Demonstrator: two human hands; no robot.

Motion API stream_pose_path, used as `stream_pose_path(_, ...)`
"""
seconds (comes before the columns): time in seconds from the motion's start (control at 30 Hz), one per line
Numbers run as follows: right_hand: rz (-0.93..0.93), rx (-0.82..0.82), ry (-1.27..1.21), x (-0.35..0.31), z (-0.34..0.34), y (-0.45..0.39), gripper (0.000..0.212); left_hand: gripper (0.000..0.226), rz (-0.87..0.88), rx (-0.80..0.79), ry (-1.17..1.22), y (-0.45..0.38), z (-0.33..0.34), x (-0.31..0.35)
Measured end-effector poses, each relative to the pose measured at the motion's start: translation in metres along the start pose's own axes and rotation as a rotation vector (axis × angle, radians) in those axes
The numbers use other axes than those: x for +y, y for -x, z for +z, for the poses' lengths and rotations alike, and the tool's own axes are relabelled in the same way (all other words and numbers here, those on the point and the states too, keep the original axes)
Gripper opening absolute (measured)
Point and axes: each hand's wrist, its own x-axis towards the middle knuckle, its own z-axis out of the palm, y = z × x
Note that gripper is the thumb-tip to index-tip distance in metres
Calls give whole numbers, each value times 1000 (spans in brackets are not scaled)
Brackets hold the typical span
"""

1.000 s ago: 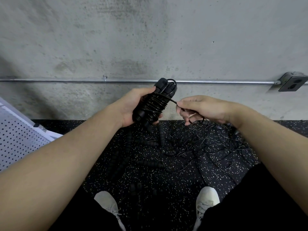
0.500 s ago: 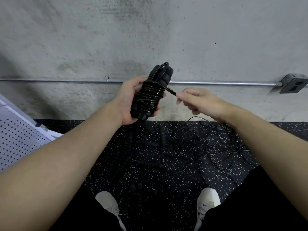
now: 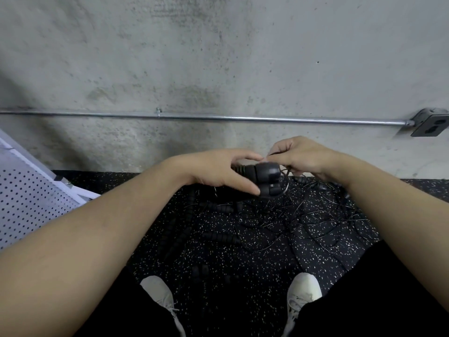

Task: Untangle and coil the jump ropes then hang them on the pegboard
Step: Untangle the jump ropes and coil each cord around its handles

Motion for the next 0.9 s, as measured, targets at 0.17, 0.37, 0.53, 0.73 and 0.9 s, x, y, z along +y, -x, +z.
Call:
stream_pose_path(0.17,-86,103,-60,-6,9,-5,19,90,28,18,-115,-10,9,-1)
stream_pose_path(0.37,-213,144,-28,-16,18,-2,20,54,12,55,-146,-17,10,-5)
stream_pose_path(0.53,-274,106,192,-16,23,-2,8,34,-99,22,-294,-23,17,-12)
stream_pose_path(0.73,-381,124,270,-18,29,-3,9,31,-109,15,-248,-22,20,-10)
stream_pose_path(0.9,-426,261,190,-23,30,-5,8,48,-21,203,-79,-21,20,-7)
